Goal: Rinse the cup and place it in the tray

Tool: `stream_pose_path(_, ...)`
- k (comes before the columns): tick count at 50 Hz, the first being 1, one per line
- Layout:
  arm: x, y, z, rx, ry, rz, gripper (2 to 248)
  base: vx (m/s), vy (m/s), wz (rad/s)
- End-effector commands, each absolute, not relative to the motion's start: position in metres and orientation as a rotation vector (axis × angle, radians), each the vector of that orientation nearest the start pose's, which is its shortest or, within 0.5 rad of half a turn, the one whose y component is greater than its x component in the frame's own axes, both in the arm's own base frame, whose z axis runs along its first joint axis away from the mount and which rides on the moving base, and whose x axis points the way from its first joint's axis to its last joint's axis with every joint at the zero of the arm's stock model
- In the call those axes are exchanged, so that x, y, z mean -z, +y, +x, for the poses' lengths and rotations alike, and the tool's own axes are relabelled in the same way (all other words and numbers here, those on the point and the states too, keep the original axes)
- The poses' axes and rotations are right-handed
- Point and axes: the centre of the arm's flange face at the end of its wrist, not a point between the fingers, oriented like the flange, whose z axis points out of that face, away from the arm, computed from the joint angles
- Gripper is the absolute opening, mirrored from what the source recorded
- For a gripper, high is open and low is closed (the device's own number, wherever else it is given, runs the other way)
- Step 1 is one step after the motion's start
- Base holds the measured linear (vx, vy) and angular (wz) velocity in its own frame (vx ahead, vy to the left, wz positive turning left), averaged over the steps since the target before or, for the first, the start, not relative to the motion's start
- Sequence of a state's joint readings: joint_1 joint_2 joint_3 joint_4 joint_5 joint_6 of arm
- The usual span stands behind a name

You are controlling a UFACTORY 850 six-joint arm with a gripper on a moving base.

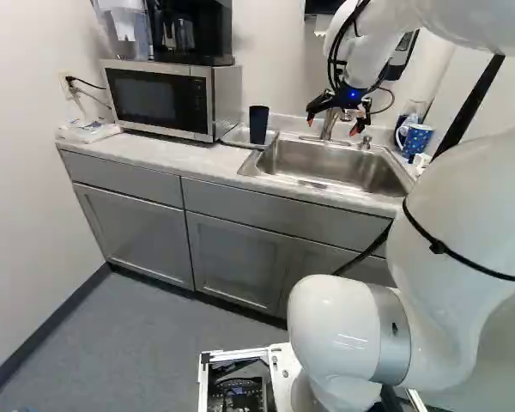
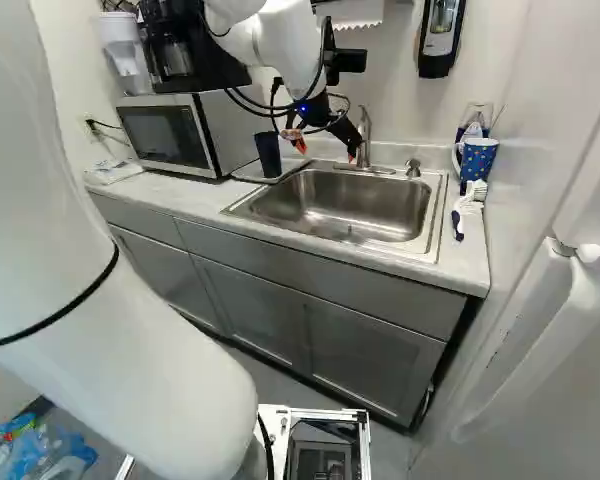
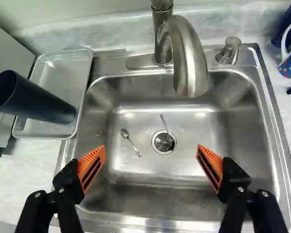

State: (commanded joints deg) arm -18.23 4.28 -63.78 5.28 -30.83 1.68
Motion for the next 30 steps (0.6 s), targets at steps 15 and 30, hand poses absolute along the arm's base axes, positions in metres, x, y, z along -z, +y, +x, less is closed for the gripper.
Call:
stream_pose_path(15, -0.6614, -0.1451, 0.4540, 1.014, 0.611, -2.934, 247, 0.000, 0.000, 0.000)
stream_pose_path(30, -0.6614, -0.1451, 0.4540, 1.014, 0.611, -2.934, 247, -0.001, 0.000, 0.000)
